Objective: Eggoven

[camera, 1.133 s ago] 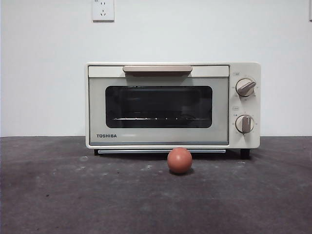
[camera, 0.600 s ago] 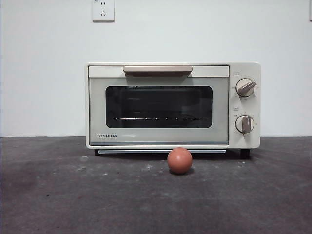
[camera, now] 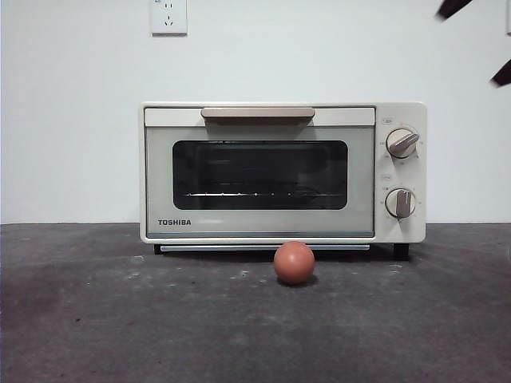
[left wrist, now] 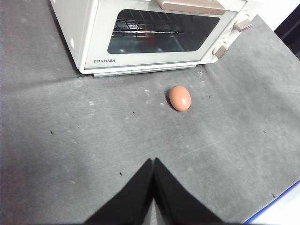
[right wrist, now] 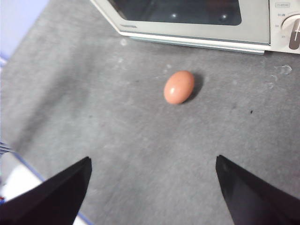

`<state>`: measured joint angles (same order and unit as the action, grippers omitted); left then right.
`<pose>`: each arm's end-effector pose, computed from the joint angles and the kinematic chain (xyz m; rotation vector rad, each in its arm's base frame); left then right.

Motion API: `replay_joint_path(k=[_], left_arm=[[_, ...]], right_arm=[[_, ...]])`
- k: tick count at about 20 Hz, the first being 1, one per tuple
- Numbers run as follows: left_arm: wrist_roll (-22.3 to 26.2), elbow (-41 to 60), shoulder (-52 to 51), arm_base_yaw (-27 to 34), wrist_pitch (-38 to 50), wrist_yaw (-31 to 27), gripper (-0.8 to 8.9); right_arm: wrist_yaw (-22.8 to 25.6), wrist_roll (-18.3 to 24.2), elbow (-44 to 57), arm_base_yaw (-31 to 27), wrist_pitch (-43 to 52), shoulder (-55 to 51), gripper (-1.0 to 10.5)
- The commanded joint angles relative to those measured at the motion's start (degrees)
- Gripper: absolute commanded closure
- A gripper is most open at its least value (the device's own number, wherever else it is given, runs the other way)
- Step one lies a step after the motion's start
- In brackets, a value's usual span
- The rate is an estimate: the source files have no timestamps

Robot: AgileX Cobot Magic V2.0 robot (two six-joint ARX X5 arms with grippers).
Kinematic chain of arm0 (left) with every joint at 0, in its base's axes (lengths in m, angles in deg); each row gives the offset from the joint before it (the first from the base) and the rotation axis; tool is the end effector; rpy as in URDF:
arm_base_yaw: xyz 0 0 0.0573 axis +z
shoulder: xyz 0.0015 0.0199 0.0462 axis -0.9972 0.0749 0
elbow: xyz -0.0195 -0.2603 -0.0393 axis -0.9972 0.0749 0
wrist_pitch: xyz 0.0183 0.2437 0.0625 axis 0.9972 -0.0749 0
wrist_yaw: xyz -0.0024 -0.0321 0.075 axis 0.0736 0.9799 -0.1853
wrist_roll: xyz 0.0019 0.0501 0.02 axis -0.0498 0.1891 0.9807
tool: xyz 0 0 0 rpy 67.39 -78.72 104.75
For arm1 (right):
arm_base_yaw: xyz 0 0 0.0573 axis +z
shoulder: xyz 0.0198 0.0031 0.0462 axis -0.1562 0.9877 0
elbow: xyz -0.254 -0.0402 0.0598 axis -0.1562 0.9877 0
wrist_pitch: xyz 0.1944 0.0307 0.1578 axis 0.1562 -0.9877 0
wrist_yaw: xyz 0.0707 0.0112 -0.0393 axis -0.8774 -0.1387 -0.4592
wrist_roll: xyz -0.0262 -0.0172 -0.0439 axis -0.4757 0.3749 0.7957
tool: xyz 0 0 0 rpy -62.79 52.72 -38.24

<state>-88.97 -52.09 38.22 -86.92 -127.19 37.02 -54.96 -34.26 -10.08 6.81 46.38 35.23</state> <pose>0.0887 -0.0179 0.3020 -0.2141 0.5936 -0.5712 0.1498 0.0566 0.2982 0.2750 0.8131 0.6594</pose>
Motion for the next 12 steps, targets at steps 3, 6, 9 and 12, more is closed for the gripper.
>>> replay_joint_path(k=[3, 6, 9, 12], left_arm=[[0.5, -1.2, 0.2, 0.0, 0.5, 0.3, 8.06], [0.5, -1.2, 0.2, 0.0, 0.5, 0.3, 8.06], [0.5, -1.2, 0.2, -0.8, 0.5, 0.3, 8.06], [0.5, -1.2, 0.3, -2.1, 0.5, 0.3, 8.06]], right_arm=[[13.4, -9.0, -1.0, 12.1, 9.2, 9.4, 5.2], [20.4, -13.2, -1.3, 18.1, 16.7, 17.0, 5.2], [25.4, -14.9, -3.6, 21.4, 19.2, 25.7, 5.2], [27.4, -14.9, -7.9, 22.6, 19.6, 33.7, 5.2]])
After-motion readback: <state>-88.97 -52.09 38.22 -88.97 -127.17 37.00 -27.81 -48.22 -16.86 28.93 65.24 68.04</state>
